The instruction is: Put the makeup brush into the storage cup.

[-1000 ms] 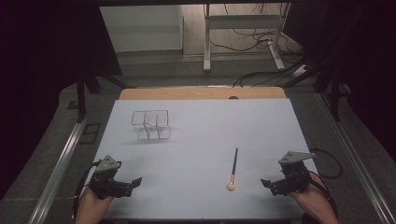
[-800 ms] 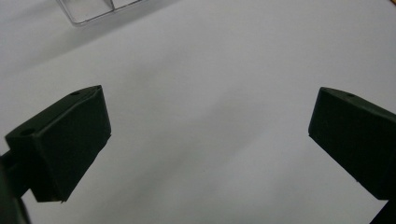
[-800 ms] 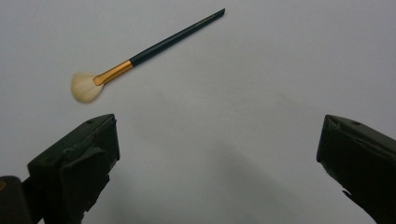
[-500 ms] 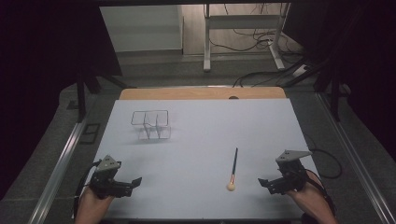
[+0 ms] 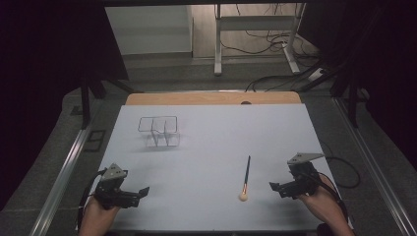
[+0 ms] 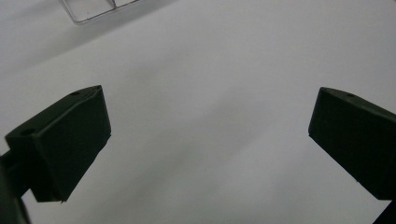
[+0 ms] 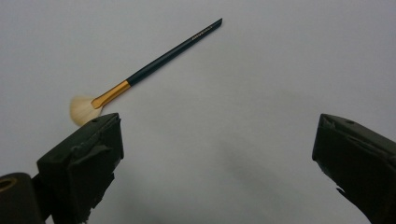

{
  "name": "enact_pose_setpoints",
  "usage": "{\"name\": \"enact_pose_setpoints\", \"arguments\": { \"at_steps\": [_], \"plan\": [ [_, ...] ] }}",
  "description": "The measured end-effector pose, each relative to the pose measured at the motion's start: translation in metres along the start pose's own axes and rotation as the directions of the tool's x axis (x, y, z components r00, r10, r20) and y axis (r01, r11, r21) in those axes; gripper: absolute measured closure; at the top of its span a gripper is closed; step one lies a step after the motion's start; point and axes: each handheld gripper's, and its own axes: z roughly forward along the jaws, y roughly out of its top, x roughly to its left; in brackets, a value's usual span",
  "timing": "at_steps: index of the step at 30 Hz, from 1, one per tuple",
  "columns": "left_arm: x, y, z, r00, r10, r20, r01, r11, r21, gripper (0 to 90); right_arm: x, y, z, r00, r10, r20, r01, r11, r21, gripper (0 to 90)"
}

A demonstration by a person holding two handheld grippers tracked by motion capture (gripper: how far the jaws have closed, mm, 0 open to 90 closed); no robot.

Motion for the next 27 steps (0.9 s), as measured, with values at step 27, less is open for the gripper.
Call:
{"name": "enact_pose_setpoints", "arguments": {
  "at_steps": [27],
  "plan": [
    [0.001, 0.000, 0.000, 1.0000, -0.003, -0.005, 0.003, 1.0000, 0.000, 0.0, 0.001, 0.018, 0.013, 0.9998, -0.011, -0.015, 0.013, 0.997, 0.077, 3.3]
  ]
}}
